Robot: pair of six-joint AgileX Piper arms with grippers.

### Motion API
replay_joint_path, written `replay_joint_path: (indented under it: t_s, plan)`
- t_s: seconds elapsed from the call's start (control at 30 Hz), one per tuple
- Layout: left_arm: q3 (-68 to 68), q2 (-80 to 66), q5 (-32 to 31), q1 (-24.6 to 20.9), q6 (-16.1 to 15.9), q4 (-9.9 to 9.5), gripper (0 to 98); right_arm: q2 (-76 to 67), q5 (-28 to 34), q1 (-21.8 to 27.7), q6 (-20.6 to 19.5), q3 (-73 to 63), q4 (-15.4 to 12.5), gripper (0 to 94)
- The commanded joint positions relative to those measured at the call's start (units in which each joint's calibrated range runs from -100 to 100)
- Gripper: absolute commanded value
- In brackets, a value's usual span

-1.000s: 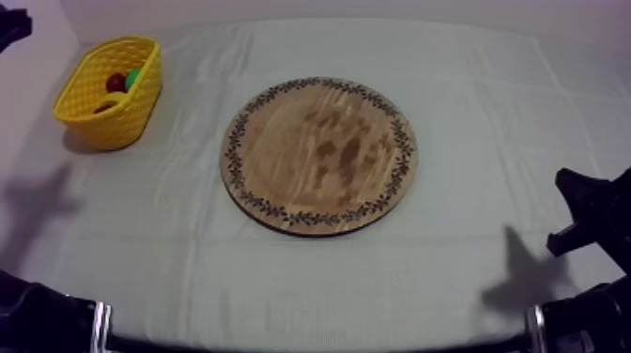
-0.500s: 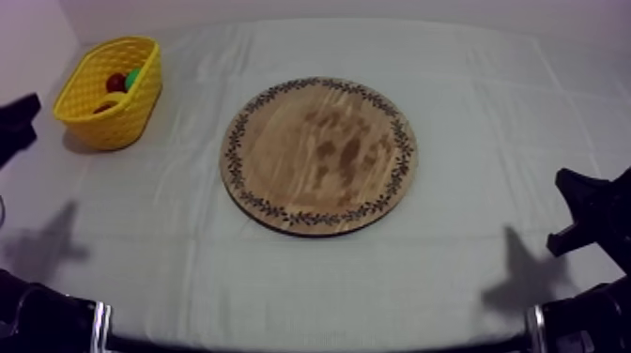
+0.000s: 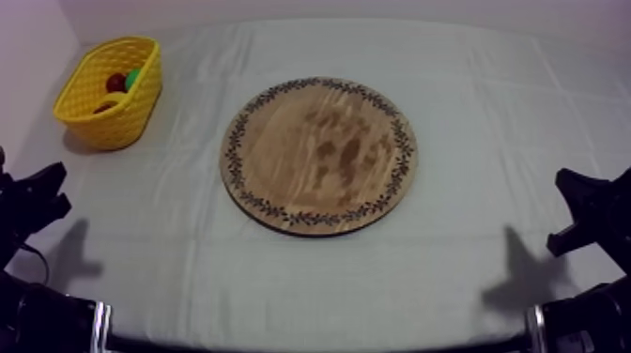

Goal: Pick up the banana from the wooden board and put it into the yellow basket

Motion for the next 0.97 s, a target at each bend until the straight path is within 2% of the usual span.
replay_joint_path:
  t_s: [0.0, 0.2, 0.3, 0.43, 0.6, 0.93]
  plan:
    - [0.75, -2.18, 1.49, -0.06, 0.03, 0.07, 0.0, 0.00, -0.02, -0.01, 0.00, -0.03, -0.03, 0.4]
    - [1.70, -5.68, 4.41, -0.71, -1.45, 0.65, 0.0, 0.00, -0.02, -0.01, -0.04, -0.03, -0.03, 0.4]
    - [2.04, -6.09, 3.81, -0.90, -2.28, 0.74, 0.0, 0.00, -0.02, -0.01, -0.04, -0.03, -0.03, 0.4]
    - [3.85, -6.25, -2.75, -0.98, 0.53, 0.71, 0.0, 0.00, -0.02, -0.01, -0.05, -0.03, -0.03, 0.4]
    - [4.42, -6.30, -5.03, -1.00, 4.60, 0.70, 0.0, 0.00, -0.02, -0.01, -0.05, -0.03, -0.03, 0.4]
    - [4.53, -6.31, -5.48, -1.00, 5.61, 0.69, 0.0, 0.00, -0.02, -0.01, -0.05, -0.03, -0.03, 0.4]
